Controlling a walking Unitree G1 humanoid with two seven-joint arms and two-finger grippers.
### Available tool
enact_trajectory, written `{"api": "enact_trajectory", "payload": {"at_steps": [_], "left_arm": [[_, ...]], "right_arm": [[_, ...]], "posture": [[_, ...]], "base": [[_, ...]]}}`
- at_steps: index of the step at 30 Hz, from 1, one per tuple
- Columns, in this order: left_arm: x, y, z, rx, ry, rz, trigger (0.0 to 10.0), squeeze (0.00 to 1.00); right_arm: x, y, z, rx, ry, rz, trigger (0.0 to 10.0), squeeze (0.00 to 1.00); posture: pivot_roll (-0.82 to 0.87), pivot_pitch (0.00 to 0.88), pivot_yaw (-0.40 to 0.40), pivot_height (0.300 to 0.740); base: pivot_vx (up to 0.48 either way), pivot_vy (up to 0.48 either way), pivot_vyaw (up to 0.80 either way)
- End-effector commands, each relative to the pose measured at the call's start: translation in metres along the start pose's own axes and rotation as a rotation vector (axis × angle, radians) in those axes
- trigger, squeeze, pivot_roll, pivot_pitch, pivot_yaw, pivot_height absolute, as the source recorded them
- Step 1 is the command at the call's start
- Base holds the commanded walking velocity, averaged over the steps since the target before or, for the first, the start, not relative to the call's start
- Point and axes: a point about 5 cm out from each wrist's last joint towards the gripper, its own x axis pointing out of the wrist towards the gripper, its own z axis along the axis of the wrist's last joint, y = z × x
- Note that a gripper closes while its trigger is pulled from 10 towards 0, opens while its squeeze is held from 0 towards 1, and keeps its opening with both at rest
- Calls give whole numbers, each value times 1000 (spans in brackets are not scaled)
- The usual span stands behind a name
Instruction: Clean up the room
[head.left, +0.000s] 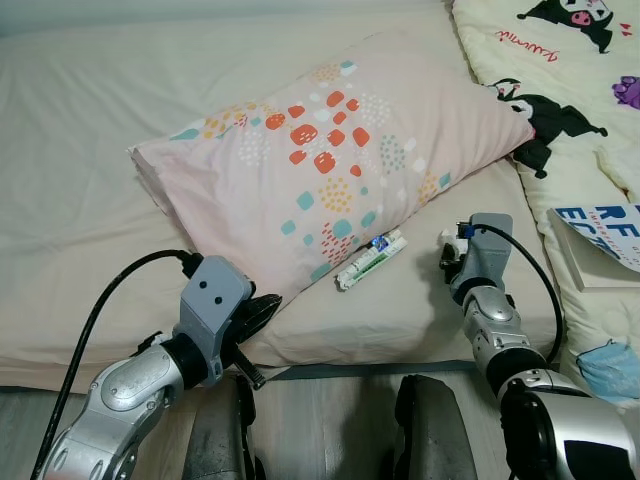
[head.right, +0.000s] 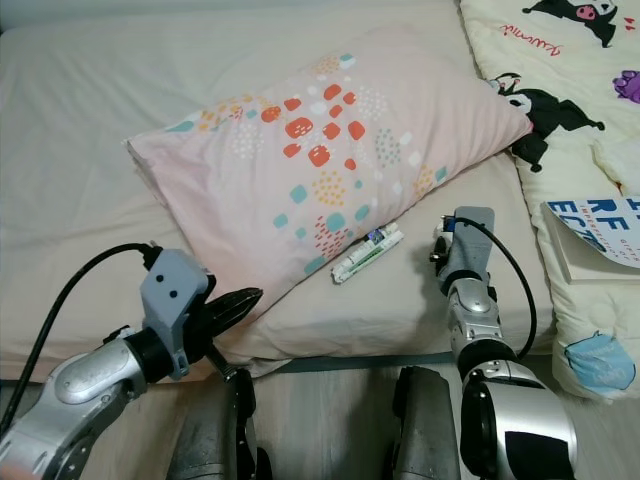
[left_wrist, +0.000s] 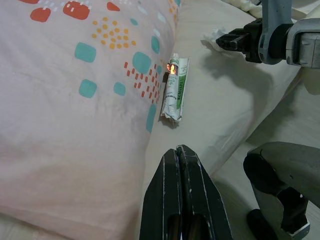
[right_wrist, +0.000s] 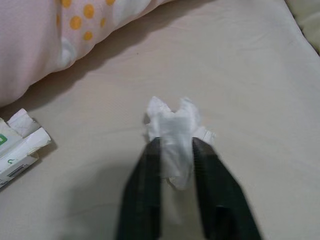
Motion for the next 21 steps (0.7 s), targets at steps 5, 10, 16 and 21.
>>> {"api": "enact_trajectory", "payload": {"at_steps": [5, 10, 16, 21], "left_arm": [[-2, -2, 2, 10, 6, -24, 10000, 0], [-2, -2, 3, 10, 4, -24, 10000, 0], [0, -1, 1, 13, 3, -20, 10000, 0], [3, -1, -2, 19, 1, -17, 10000, 0]], "right_arm": [[-5, 2, -15, 25, 46, -4, 0, 0], [-6, 2, -17, 28, 54, -4, 0, 0], [-6, 3, -18, 35, 54, 1, 0, 0], [-6, 6, -18, 40, 52, 10, 0, 0]], "posture": [[349, 374, 48, 544], [349, 374, 45, 544], [325, 355, 24, 544], [298, 334, 7, 544]], "base": [[0, 0, 0], [0, 0, 0], [0, 0, 0], [0, 0, 0]]}}
